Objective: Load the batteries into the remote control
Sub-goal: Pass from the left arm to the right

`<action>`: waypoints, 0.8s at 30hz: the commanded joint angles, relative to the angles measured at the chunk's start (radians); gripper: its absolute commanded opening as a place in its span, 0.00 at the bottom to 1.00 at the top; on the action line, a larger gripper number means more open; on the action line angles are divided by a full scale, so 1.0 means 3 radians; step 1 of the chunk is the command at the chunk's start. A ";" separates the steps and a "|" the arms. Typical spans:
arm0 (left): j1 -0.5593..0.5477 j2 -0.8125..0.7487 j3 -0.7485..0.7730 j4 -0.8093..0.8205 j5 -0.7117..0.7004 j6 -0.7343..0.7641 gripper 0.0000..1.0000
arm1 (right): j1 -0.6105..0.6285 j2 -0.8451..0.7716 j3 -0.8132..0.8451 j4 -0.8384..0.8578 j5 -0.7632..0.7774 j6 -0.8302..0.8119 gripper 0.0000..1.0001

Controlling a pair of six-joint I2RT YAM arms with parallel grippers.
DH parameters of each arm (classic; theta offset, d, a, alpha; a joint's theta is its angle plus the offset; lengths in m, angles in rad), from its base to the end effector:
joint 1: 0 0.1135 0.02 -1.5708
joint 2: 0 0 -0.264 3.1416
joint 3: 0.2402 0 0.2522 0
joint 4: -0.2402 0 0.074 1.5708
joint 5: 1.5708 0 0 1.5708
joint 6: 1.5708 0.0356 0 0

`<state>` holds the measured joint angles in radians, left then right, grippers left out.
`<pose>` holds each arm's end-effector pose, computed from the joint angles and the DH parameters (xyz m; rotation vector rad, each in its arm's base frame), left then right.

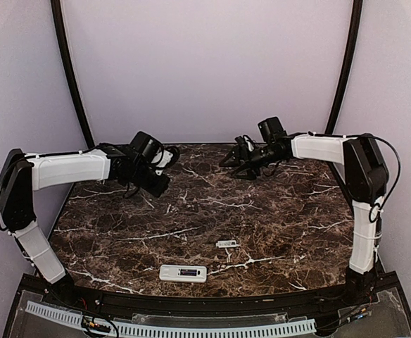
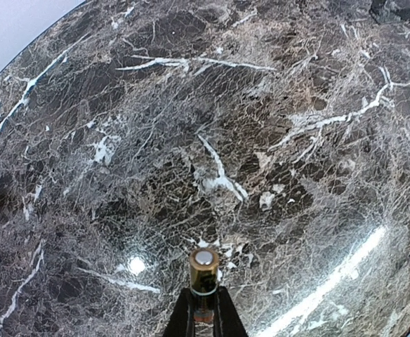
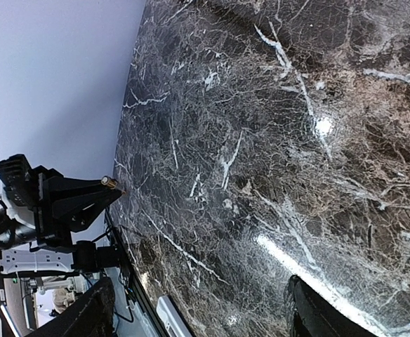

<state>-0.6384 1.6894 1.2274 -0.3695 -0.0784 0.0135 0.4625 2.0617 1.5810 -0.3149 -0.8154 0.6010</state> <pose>0.2996 -0.2189 0.2393 0.7364 2.2929 -0.1969 0.3986 0.2277 0.2160 -0.2661 2.5181 1.4445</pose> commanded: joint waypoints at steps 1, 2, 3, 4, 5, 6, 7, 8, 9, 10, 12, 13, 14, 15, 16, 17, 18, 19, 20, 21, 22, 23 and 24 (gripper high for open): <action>0.0017 -0.0208 0.0031 0.0119 0.0169 -0.0366 0.00 | 0.0065 -0.0108 0.0056 0.0030 0.0032 -0.0175 0.79; 0.0017 -0.0217 0.0074 0.0146 0.0205 -0.0497 0.00 | 0.0076 -0.0163 0.0042 0.0026 0.0063 -0.0228 0.79; 0.0016 -0.0232 0.0119 0.0201 0.0291 -0.0573 0.00 | 0.0083 -0.0225 0.0023 0.0022 0.0088 -0.0284 0.79; 0.0016 -0.0245 0.0138 0.0238 0.0345 -0.0706 0.00 | 0.0100 -0.0286 -0.0003 0.0012 0.0120 -0.0339 0.79; 0.0012 -0.0268 0.0175 0.0321 0.0434 -0.0777 0.00 | 0.0120 -0.0371 -0.0044 0.0014 0.0151 -0.0379 0.78; 0.0009 -0.0281 0.0187 0.0406 0.0465 -0.0912 0.00 | 0.0130 -0.0466 -0.0100 0.0038 0.0186 -0.0414 0.78; 0.0000 -0.0323 0.0197 0.0461 0.0519 -0.0975 0.00 | 0.0148 -0.0568 -0.0157 0.0068 0.0230 -0.0450 0.77; -0.0010 -0.0349 0.0193 0.0591 0.0539 -0.1092 0.00 | 0.0174 -0.0691 -0.0227 0.0100 0.0279 -0.0495 0.77; -0.0041 -0.0423 0.0155 0.0669 0.0557 -0.1139 0.00 | 0.0214 -0.0811 -0.0299 0.0131 0.0333 -0.0549 0.77; -0.0061 -0.0511 0.0123 0.0839 0.0560 -0.1217 0.00 | 0.0254 -0.0942 -0.0370 0.0155 0.0394 -0.0615 0.77; -0.0141 -0.0647 0.0014 0.1090 0.0536 -0.1310 0.00 | 0.0349 -0.1204 -0.0516 0.0174 0.0580 -0.0778 0.77; -0.0215 -0.0695 -0.0072 0.1156 0.0486 -0.1345 0.00 | 0.0407 -0.1348 -0.0616 0.0201 0.0687 -0.0862 0.77; -0.0248 -0.0790 -0.0121 0.1335 0.0458 -0.1416 0.00 | 0.0472 -0.1488 -0.0734 0.0282 0.0811 -0.0937 0.76; -0.0328 -0.0848 -0.0239 0.1424 0.0390 -0.1454 0.00 | 0.0557 -0.1652 -0.0868 0.0384 0.0933 -0.0995 0.76; -0.0373 -0.0964 -0.0304 0.1590 0.0349 -0.1547 0.00 | 0.0637 -0.1869 -0.1021 0.0527 0.1061 -0.1039 0.76; -0.0466 -0.1027 -0.0446 0.1679 0.0254 -0.1599 0.00 | 0.0736 -0.2023 -0.1165 0.0670 0.1181 -0.1072 0.75; -0.0521 -0.1160 -0.0520 0.1850 0.0162 -0.1714 0.00 | 0.0837 -0.2178 -0.1311 0.0823 0.1308 -0.1103 0.74; -0.0636 -0.1233 -0.0687 0.1934 0.0135 -0.1775 0.00 | 0.0949 -0.2318 -0.1431 0.0939 0.1469 -0.1142 0.71; -0.0698 -0.1398 -0.0786 0.2140 0.0101 -0.1886 0.00 | 0.1081 -0.2442 -0.1522 0.1008 0.1663 -0.1179 0.68; -0.0831 -0.1477 -0.0979 0.2253 0.0084 -0.1919 0.00 | 0.1212 -0.2564 -0.1597 0.1033 0.1909 -0.1207 0.65; -0.0908 -0.1649 -0.1083 0.2490 0.0020 -0.1939 0.00 | 0.1354 -0.2672 -0.1656 0.1076 0.2148 -0.1205 0.62; -0.1077 -0.1733 -0.1251 0.2579 -0.0025 -0.1930 0.00 | 0.1478 -0.2782 -0.1746 0.1141 0.2398 -0.1165 0.60; -0.1236 -0.1867 -0.1350 0.2682 -0.0141 -0.1928 0.00 | 0.1589 -0.2878 -0.1813 0.1186 0.2530 -0.1103 0.57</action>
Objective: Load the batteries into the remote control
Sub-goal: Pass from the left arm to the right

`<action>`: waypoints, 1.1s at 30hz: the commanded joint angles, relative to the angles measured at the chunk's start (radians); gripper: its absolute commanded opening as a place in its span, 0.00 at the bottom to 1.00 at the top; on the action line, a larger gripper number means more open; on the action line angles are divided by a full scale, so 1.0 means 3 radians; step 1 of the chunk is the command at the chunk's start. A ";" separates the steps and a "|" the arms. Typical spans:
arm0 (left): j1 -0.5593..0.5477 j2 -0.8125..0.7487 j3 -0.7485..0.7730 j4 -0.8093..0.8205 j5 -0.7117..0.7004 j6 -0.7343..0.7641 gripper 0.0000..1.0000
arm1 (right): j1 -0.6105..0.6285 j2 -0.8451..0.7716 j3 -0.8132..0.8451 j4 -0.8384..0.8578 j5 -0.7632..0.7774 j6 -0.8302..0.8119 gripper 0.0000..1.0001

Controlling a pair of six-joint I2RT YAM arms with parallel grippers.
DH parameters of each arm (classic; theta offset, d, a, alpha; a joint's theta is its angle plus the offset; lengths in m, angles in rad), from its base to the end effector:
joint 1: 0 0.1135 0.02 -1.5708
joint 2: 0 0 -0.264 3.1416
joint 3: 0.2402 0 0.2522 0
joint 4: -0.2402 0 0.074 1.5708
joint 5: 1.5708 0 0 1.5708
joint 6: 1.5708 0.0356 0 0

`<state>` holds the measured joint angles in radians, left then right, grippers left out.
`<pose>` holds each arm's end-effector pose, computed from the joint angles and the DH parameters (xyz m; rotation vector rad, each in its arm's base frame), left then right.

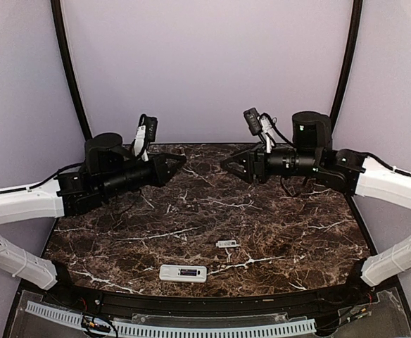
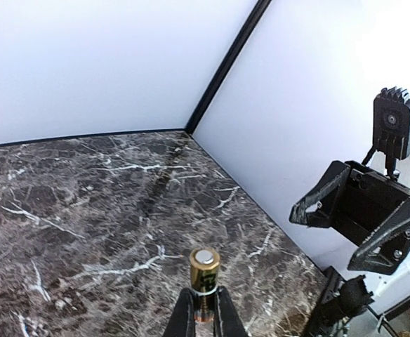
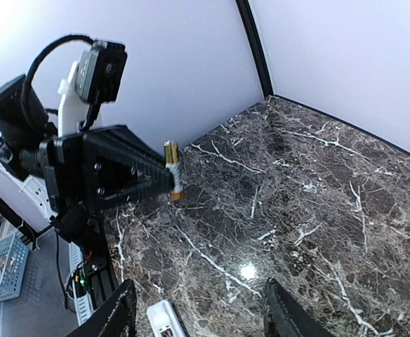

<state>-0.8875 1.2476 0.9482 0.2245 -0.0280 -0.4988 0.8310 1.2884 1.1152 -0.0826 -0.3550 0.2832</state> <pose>0.1884 -0.2298 0.3407 0.3157 1.7216 -1.0187 0.1944 0.2314 0.3568 -0.7826 1.7931 1.0862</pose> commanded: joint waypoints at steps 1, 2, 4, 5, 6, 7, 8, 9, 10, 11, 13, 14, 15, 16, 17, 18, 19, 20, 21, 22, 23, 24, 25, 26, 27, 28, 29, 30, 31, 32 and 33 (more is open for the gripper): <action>-0.0475 -0.0454 -0.0442 0.0711 -0.0353 -0.0237 0.00 | 0.0469 -0.0384 -0.0314 0.0455 0.1080 0.0024 0.54; -0.0605 -0.0554 -0.0448 0.0671 -0.0431 -0.0256 0.00 | 0.0569 -0.0464 -0.0367 0.0510 0.1129 0.0070 0.53; -0.0776 -0.0669 -0.0453 0.0594 -0.0548 -0.0296 0.00 | 0.0746 -0.0575 -0.0446 0.0616 0.1092 0.0091 0.51; -0.0834 -0.0701 -0.0462 0.0614 -0.0572 -0.0245 0.00 | 0.0775 -0.0606 -0.0442 0.0631 0.0969 0.0124 0.51; -0.0944 -0.0752 -0.0475 0.0623 -0.0605 -0.0188 0.00 | 0.0783 -0.0623 -0.0399 0.0593 0.0859 0.0192 0.51; -0.1005 -0.0787 -0.0476 0.0607 -0.0634 -0.0054 0.00 | 0.0784 -0.0625 -0.0320 0.0493 0.0771 0.0250 0.51; -0.1112 -0.0798 -0.0476 0.0584 -0.0728 -0.0004 0.00 | 0.0784 -0.0623 -0.0226 0.0389 0.0677 0.0284 0.51; -0.1153 -0.0820 -0.0481 0.0537 -0.0762 0.0061 0.00 | 0.0794 -0.0610 -0.0131 0.0248 0.0604 0.0299 0.50; -0.1205 -0.0822 -0.0491 0.0526 -0.0774 0.0079 0.00 | 0.0810 -0.0600 -0.0054 0.0159 0.0536 0.0307 0.49; -0.1225 -0.0824 -0.0499 0.0515 -0.0748 0.0106 0.00 | 0.0820 -0.0589 -0.0002 0.0117 0.0475 0.0330 0.49; -0.1279 -0.0814 -0.0506 0.0506 -0.0720 0.0148 0.00 | 0.0820 -0.0515 0.0095 0.0072 0.0290 0.0429 0.48; -0.1320 -0.0807 -0.0496 0.0505 -0.0715 0.0169 0.00 | 0.0822 -0.0459 0.0183 0.0024 0.0191 0.0460 0.47; -0.1344 -0.0799 -0.0489 0.0514 -0.0714 0.0215 0.00 | 0.0832 -0.0397 0.0260 -0.0004 0.0075 0.0479 0.47; -0.1383 -0.0796 -0.0488 0.0529 -0.0717 0.0260 0.00 | 0.0852 -0.0339 0.0327 -0.0027 -0.0011 0.0481 0.46; -0.1411 -0.0797 -0.0493 0.0578 -0.0723 0.0281 0.00 | 0.0891 -0.0289 0.0382 -0.0048 -0.0038 0.0476 0.46; -0.1420 -0.0798 -0.0500 0.0605 -0.0724 0.0310 0.00 | 0.0930 -0.0251 0.0427 -0.0048 -0.0047 0.0454 0.47; -0.1430 -0.0811 -0.0518 0.0672 -0.0717 0.0319 0.00 | 0.0970 -0.0230 0.0456 -0.0042 -0.0060 0.0434 0.49; -0.1432 -0.0815 -0.0533 0.0711 -0.0721 0.0326 0.00 | 0.0994 -0.0213 0.0477 -0.0039 -0.0079 0.0420 0.50; -0.1434 -0.0838 -0.0581 0.0817 -0.0738 0.0322 0.00 | 0.1011 -0.0204 0.0479 -0.0041 -0.0100 0.0406 0.51; -0.1434 -0.0857 -0.0618 0.0886 -0.0759 0.0284 0.00 | 0.1019 -0.0211 0.0456 -0.0029 -0.0105 0.0395 0.52; -0.1434 -0.0897 -0.0697 0.1070 -0.0804 0.0258 0.00 | 0.1026 -0.0228 0.0409 0.0008 -0.0094 0.0375 0.52; -0.1434 -0.0936 -0.0737 0.1247 -0.0833 0.0197 0.00 | 0.1028 -0.0249 0.0351 0.0053 -0.0058 0.0349 0.52; -0.1434 -0.0950 -0.0777 0.1295 -0.0881 0.0158 0.00 | 0.1027 -0.0274 0.0285 0.0109 0.0007 0.0323 0.52; -0.1434 -0.0951 -0.0775 0.1313 -0.0900 0.0092 0.00 | 0.1032 -0.0287 0.0237 0.0157 0.0093 0.0275 0.51; -0.1434 -0.0941 -0.0727 0.1290 -0.0924 0.0062 0.00 | 0.1030 -0.0300 0.0195 0.0213 0.0181 0.0221 0.50; -0.1434 -0.0900 -0.0689 0.1220 -0.0927 0.0005 0.00 | 0.1038 -0.0301 0.0171 0.0252 0.0278 0.0137 0.49; -0.1434 -0.0878 -0.0610 0.1197 -0.0921 -0.0013 0.00 | 0.1053 -0.0300 0.0156 0.0345 0.0379 0.0028 0.49; -0.1434 -0.0833 -0.0579 0.1199 -0.0910 -0.0022 0.00 | 0.1079 -0.0297 0.0142 0.0439 0.0517 -0.0091 0.48; -0.1434 -0.0814 -0.0532 0.1222 -0.0882 -0.0018 0.00 | 0.1117 -0.0288 0.0127 0.0522 0.0676 -0.0242 0.48; -0.1434 -0.0786 -0.0517 0.1312 -0.0861 0.0020 0.00 | 0.1168 -0.0282 0.0115 0.0661 0.0826 -0.0397 0.48; -0.1434 -0.0777 -0.0503 0.1363 -0.0859 0.0046 0.00 | 0.1220 -0.0276 0.0090 0.0791 0.1046 -0.0644 0.48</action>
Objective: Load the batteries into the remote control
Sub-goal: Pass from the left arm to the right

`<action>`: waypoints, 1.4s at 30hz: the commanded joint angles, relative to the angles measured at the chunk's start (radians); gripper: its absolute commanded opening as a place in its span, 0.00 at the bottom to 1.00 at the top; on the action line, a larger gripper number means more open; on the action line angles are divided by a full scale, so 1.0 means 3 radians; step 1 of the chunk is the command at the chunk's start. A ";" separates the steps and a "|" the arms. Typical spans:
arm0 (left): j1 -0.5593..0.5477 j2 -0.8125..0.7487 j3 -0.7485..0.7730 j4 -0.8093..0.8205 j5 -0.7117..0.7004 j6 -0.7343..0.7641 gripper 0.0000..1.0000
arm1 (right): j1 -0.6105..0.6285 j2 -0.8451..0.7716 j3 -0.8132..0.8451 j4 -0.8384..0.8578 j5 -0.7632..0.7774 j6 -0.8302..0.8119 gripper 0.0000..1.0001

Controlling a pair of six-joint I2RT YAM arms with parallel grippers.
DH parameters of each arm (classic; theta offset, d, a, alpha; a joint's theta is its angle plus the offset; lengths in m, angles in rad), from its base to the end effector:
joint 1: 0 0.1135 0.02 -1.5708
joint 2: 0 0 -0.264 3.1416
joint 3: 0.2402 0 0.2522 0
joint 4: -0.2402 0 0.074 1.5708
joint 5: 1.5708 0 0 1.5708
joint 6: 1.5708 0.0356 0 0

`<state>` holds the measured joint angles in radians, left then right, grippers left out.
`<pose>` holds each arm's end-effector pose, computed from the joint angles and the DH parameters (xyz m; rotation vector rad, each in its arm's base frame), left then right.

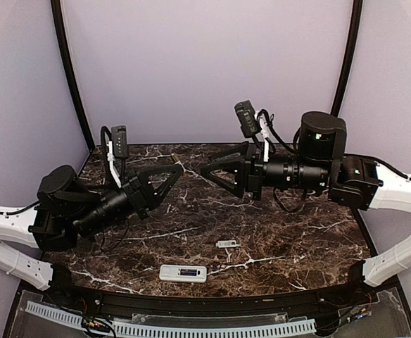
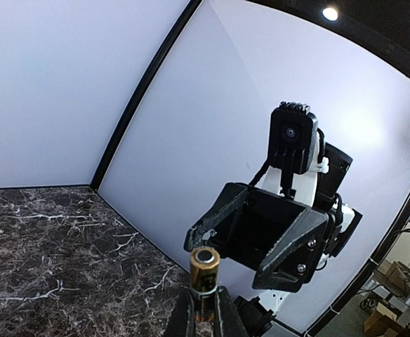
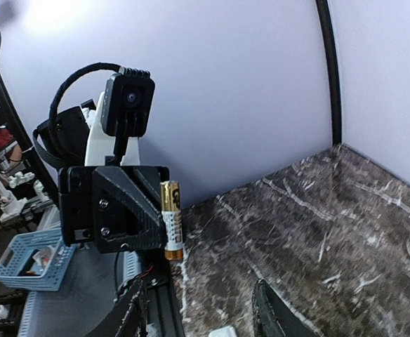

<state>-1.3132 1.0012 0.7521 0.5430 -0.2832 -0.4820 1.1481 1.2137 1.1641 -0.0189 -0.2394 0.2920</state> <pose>0.0691 -0.2231 0.3649 0.3169 1.3793 -1.3406 0.1087 0.2622 0.4012 -0.9273 1.5475 1.2660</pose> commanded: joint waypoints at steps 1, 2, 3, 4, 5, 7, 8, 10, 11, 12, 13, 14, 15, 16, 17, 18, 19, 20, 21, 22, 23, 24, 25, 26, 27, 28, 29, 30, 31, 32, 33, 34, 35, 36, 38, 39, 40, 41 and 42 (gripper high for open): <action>-0.0015 0.0061 0.0164 0.0397 -0.0035 0.0062 0.00 | 0.0221 -0.0023 -0.0124 0.0717 0.0817 -0.0872 0.48; -0.0015 0.0070 0.0176 0.0429 -0.0062 0.0122 0.00 | 0.0264 -0.0015 -0.0177 0.0903 0.0954 -0.1051 0.48; -0.0015 0.0085 0.0204 0.0454 -0.0129 0.0144 0.00 | 0.0303 -0.0006 -0.0232 0.1099 0.1051 -0.1244 0.48; -0.0012 0.0092 0.0221 0.0454 -0.0153 0.0182 0.00 | 0.0331 0.0009 -0.0285 0.1283 0.1111 -0.1412 0.47; -0.0009 0.0101 0.0254 0.0451 -0.0180 0.0204 0.00 | 0.0353 0.0035 -0.0329 0.1467 0.1173 -0.1558 0.47; -0.0010 0.0120 0.0292 0.0468 -0.0191 0.0243 0.00 | 0.0387 0.0104 -0.0382 0.1735 0.1248 -0.1809 0.45; -0.0010 0.0127 0.0304 0.0477 -0.0194 0.0253 0.00 | 0.0404 0.0144 -0.0394 0.1835 0.1280 -0.1904 0.44; -0.0010 0.0131 0.0340 0.0471 -0.0205 0.0263 0.00 | 0.0436 0.0211 -0.0415 0.1997 0.1286 -0.2046 0.42; -0.0006 0.0130 0.0369 0.0458 -0.0206 0.0267 0.00 | 0.0444 0.0227 -0.0419 0.2066 0.1269 -0.2101 0.41; -0.0005 0.0130 0.0383 0.0426 -0.0211 0.0265 0.00 | 0.0457 0.0269 -0.0410 0.2106 0.1249 -0.2147 0.41; -0.0005 0.0127 0.0400 0.0415 -0.0233 0.0258 0.00 | 0.0471 0.0308 -0.0389 0.2127 0.1240 -0.2182 0.40; -0.0005 0.0123 0.0404 0.0403 -0.0244 0.0244 0.00 | 0.0488 0.0344 -0.0361 0.2131 0.1251 -0.2213 0.39; -0.0001 0.0121 0.0403 0.0398 -0.0248 0.0233 0.00 | 0.0502 0.0379 -0.0326 0.2130 0.1257 -0.2254 0.38; 0.0000 0.0120 0.0399 0.0399 -0.0251 0.0211 0.00 | 0.0518 0.0407 -0.0306 0.2149 0.1271 -0.2269 0.37; 0.0004 0.0119 0.0396 0.0396 -0.0257 0.0203 0.00 | 0.0526 0.0425 -0.0300 0.2182 0.1270 -0.2283 0.36; 0.0007 0.0117 0.0387 0.0391 -0.0270 0.0185 0.00 | 0.0536 0.0436 -0.0301 0.2212 0.1255 -0.2292 0.35; 0.0012 0.0115 0.0384 0.0390 -0.0277 0.0177 0.00 | 0.0538 0.0447 -0.0305 0.2232 0.1250 -0.2294 0.34; 0.0015 0.0115 0.0372 0.0386 -0.0284 0.0163 0.00 | 0.0542 0.0457 -0.0298 0.2243 0.1260 -0.2297 0.33; 0.0015 0.0110 0.0367 0.0385 -0.0286 0.0145 0.00 | 0.0550 0.0466 -0.0294 0.2241 0.1285 -0.2295 0.33; 0.0020 0.0115 0.0360 0.0384 -0.0286 0.0134 0.00 | 0.0551 0.0471 -0.0285 0.2241 0.1295 -0.2292 0.32; 0.0023 0.0121 0.0356 0.0384 -0.0282 0.0121 0.00 | 0.0555 0.0478 -0.0284 0.2246 0.1296 -0.2293 0.32; 0.0025 0.0123 0.0356 0.0384 -0.0280 0.0115 0.00 | 0.0555 0.0479 -0.0278 0.2246 0.1299 -0.2291 0.32; 0.0026 0.0134 0.0356 0.0387 -0.0279 0.0104 0.00 | 0.0561 0.0500 -0.0271 0.2246 0.1309 -0.2291 0.31; 0.0030 0.0140 0.0356 0.0391 -0.0276 0.0101 0.00 | 0.0565 0.0512 -0.0261 0.2246 0.1324 -0.2297 0.31; 0.0030 0.0150 0.0359 0.0402 -0.0267 0.0099 0.00 | 0.0561 0.0531 -0.0252 0.2242 0.1348 -0.2302 0.30; 0.0031 0.0155 0.0364 0.0405 -0.0241 0.0101 0.00 | 0.0569 0.0541 -0.0242 0.2237 0.1384 -0.2303 0.30; 0.0031 0.0169 0.0368 0.0408 -0.0216 0.0103 0.00 | 0.0569 0.0548 -0.0242 0.2236 0.1390 -0.2299 0.30; 0.0031 0.0177 0.0375 0.0409 -0.0204 0.0098 0.00 | 0.0573 0.0550 -0.0235 0.2237 0.1383 -0.2302 0.29; 0.0031 0.0188 0.0373 0.0409 -0.0194 0.0084 0.00 | 0.0574 0.0551 -0.0233 0.2239 0.1370 -0.2300 0.29; 0.0031 0.0194 0.0370 0.0409 -0.0195 0.0078 0.00 | 0.0575 0.0551 -0.0227 0.2236 0.1365 -0.2306 0.29; 0.0031 0.0198 0.0367 0.0406 -0.0202 0.0072 0.00 | 0.0581 0.0551 -0.0225 0.2236 0.1365 -0.2307 0.28; 0.0031 0.0197 0.0365 0.0405 -0.0207 0.0070 0.00 | 0.0589 0.0550 -0.0217 0.2232 0.1364 -0.2308 0.28; 0.0031 0.0194 0.0362 0.0403 -0.0213 0.0064 0.00 | 0.0594 0.0550 -0.0215 0.2230 0.1372 -0.2304 0.28; 0.0031 0.0192 0.0359 0.0406 -0.0217 0.0061 0.00 | 0.0595 0.0549 -0.0210 0.2226 0.1379 -0.2302 0.28; 0.0031 0.0186 0.0353 0.0404 -0.0227 0.0055 0.00 | 0.0615 0.0550 -0.0206 0.2223 0.1384 -0.2308 0.27; 0.0031 0.0186 0.0348 0.0401 -0.0237 0.0050 0.00 | 0.0620 0.0550 -0.0201 0.2218 0.1388 -0.2308 0.26; 0.0031 0.0187 0.0347 0.0400 -0.0240 0.0049 0.00 | 0.0627 0.0563 -0.0190 0.2212 0.1391 -0.2308 0.26; 0.0031 0.0192 0.0344 0.0391 -0.0240 0.0039 0.00 | 0.0627 0.0574 -0.0178 0.2204 0.1398 -0.2306 0.25; 0.0031 0.0197 0.0345 0.0387 -0.0236 0.0030 0.00 | 0.0635 0.0587 -0.0171 0.2194 0.1412 -0.2307 0.25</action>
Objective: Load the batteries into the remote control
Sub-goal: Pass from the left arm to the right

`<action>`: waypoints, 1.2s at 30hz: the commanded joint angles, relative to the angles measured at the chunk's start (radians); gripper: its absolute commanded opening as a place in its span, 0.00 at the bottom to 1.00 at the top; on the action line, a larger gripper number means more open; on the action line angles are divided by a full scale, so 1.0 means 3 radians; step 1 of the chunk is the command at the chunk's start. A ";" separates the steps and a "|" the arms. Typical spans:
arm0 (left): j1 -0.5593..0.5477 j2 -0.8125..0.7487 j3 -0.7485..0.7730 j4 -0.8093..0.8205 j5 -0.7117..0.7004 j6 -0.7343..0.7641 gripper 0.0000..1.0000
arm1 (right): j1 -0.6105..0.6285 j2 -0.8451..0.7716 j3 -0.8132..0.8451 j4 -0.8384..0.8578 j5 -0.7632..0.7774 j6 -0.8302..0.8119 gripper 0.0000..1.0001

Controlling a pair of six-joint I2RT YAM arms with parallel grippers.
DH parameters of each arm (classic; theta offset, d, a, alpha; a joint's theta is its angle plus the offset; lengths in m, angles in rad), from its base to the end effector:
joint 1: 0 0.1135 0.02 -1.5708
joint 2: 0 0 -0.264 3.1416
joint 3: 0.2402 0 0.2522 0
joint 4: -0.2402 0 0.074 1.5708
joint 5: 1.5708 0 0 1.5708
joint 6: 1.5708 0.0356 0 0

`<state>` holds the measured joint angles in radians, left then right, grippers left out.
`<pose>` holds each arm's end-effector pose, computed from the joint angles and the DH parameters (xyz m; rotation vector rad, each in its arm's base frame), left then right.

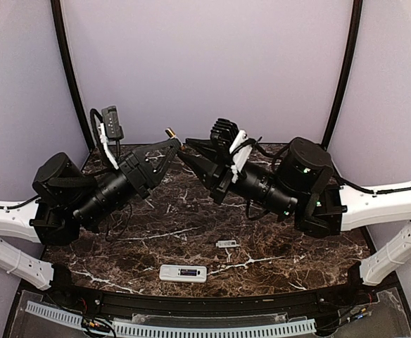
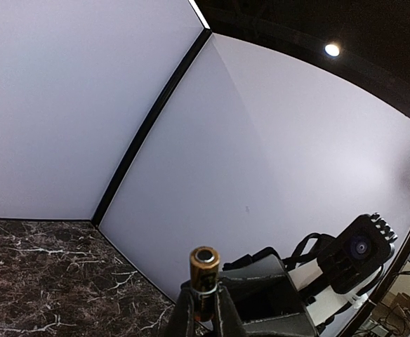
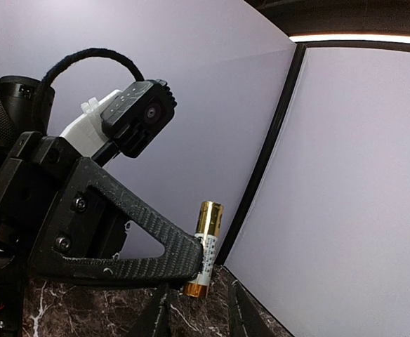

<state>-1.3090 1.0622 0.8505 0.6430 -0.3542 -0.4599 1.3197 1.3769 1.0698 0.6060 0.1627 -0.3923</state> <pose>0.0743 -0.2297 0.3962 0.1938 1.2639 -1.3475 0.0864 0.3134 0.3878 -0.8871 0.9599 0.6923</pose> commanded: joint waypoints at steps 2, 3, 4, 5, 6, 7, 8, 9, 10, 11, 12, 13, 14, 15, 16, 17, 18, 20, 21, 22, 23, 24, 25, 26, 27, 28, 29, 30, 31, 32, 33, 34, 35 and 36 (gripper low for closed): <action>0.0017 0.0006 0.0016 0.0055 0.0010 -0.0051 0.00 | 0.0064 0.0073 0.0168 0.0100 0.0098 -0.0025 0.24; 0.0017 0.0010 0.0015 0.0052 0.0018 -0.0049 0.00 | 0.0069 0.0085 0.0171 0.0099 0.0098 -0.0022 0.24; 0.0017 0.0013 0.0014 0.0048 0.0023 -0.0045 0.00 | 0.0070 0.0092 0.0178 0.0100 0.0101 -0.0022 0.23; 0.0017 0.0018 0.0011 0.0044 0.0024 -0.0041 0.00 | 0.0071 0.0096 0.0181 0.0102 0.0099 -0.0019 0.23; 0.0017 0.0022 0.0009 0.0032 0.0022 -0.0042 0.00 | 0.0072 0.0091 0.0186 0.0108 0.0103 -0.0021 0.22; 0.0017 0.0025 0.0002 0.0028 0.0012 -0.0044 0.00 | 0.0077 0.0091 0.0189 0.0107 0.0114 -0.0018 0.22; 0.0017 0.0024 -0.0005 0.0022 -0.0003 -0.0046 0.00 | 0.0078 0.0093 0.0192 0.0107 0.0128 -0.0021 0.21; 0.0017 0.0023 -0.0017 0.0021 -0.0007 -0.0044 0.00 | 0.0075 0.0091 0.0197 0.0107 0.0151 -0.0021 0.21; 0.0017 0.0023 -0.0024 0.0026 -0.0006 -0.0040 0.00 | 0.0076 0.0094 0.0200 0.0107 0.0184 -0.0017 0.21; 0.0017 0.0023 -0.0026 0.0023 -0.0006 -0.0036 0.00 | 0.0076 0.0100 0.0205 0.0112 0.0214 -0.0021 0.21; 0.0017 0.0026 -0.0027 0.0023 -0.0009 -0.0023 0.00 | 0.0078 0.0105 0.0210 0.0123 0.0253 -0.0015 0.20; 0.0017 0.0027 -0.0028 0.0021 -0.0008 -0.0017 0.00 | 0.0078 0.0116 0.0217 0.0134 0.0296 -0.0016 0.20; 0.0017 0.0037 -0.0028 0.0007 -0.0006 -0.0006 0.00 | 0.0080 0.0124 0.0219 0.0144 0.0324 -0.0011 0.19; 0.0017 0.0046 -0.0030 0.0001 -0.0003 -0.0004 0.00 | 0.0077 0.0128 0.0222 0.0155 0.0339 -0.0007 0.19; 0.0017 0.0050 -0.0032 -0.0013 -0.0010 0.0002 0.00 | 0.0075 0.0132 0.0223 0.0162 0.0345 -0.0001 0.18; 0.0017 0.0057 -0.0035 -0.0020 -0.0016 0.0003 0.00 | 0.0078 0.0140 0.0226 0.0168 0.0347 0.0006 0.18; 0.0017 0.0060 -0.0037 -0.0029 -0.0026 0.0004 0.00 | 0.0079 0.0144 0.0230 0.0170 0.0356 0.0011 0.17; 0.0017 0.0067 -0.0041 -0.0046 -0.0044 0.0008 0.00 | 0.0080 0.0165 0.0241 0.0170 0.0376 0.0004 0.15; 0.0017 0.0069 -0.0039 -0.0050 -0.0045 0.0013 0.00 | 0.0077 0.0174 0.0245 0.0169 0.0382 0.0007 0.14; 0.0017 0.0069 -0.0045 -0.0056 -0.0055 0.0014 0.00 | 0.0079 0.0177 0.0248 0.0165 0.0382 0.0004 0.12; 0.0017 0.0070 -0.0044 -0.0061 -0.0059 0.0014 0.00 | 0.0077 0.0177 0.0255 0.0164 0.0382 0.0005 0.10; 0.0017 0.0070 -0.0046 -0.0061 -0.0060 0.0014 0.00 | 0.0076 0.0175 0.0254 0.0163 0.0383 0.0009 0.09; 0.0017 0.0068 -0.0054 -0.0066 -0.0072 0.0014 0.00 | 0.0079 0.0175 0.0251 0.0167 0.0383 0.0010 0.06; 0.0017 0.0069 -0.0056 -0.0067 -0.0077 0.0012 0.00 | 0.0080 0.0174 0.0247 0.0173 0.0386 0.0012 0.04; 0.0017 0.0064 -0.0067 -0.0066 -0.0084 0.0007 0.00 | 0.0078 0.0168 0.0245 0.0175 0.0388 0.0012 0.03; 0.0017 0.0064 -0.0073 -0.0067 -0.0091 0.0006 0.00 | 0.0078 0.0164 0.0239 0.0176 0.0392 0.0014 0.01; 0.0017 0.0058 -0.0084 -0.0067 -0.0098 0.0004 0.00 | 0.0079 0.0162 0.0236 0.0179 0.0396 0.0018 0.00; 0.0017 0.0053 -0.0087 -0.0067 -0.0106 0.0004 0.00 | 0.0080 0.0157 0.0229 0.0181 0.0401 0.0020 0.00; 0.0017 0.0041 -0.0095 -0.0067 -0.0119 0.0007 0.00 | 0.0080 0.0148 0.0221 0.0184 0.0403 0.0028 0.00; 0.0017 0.0026 -0.0100 -0.0070 -0.0126 0.0008 0.00 | 0.0076 0.0135 0.0210 0.0184 0.0399 0.0032 0.00; 0.0017 0.0025 -0.0103 -0.0070 -0.0127 0.0011 0.00 | 0.0078 0.0132 0.0201 0.0189 0.0394 0.0037 0.00; 0.0017 0.0015 -0.0106 -0.0069 -0.0127 0.0015 0.00 | 0.0075 0.0119 0.0194 0.0188 0.0391 0.0041 0.00; 0.0017 0.0014 -0.0109 -0.0075 -0.0123 0.0021 0.00 | 0.0080 0.0116 0.0187 0.0184 0.0387 0.0044 0.00; 0.0015 0.0007 -0.0109 -0.0079 -0.0121 0.0025 0.00 | 0.0079 0.0102 0.0182 0.0178 0.0388 0.0047 0.00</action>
<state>-1.2999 1.0744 0.8448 0.6571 -0.3973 -0.4671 1.3354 1.4212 1.1107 0.5972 0.2703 -0.3878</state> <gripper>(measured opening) 0.055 0.060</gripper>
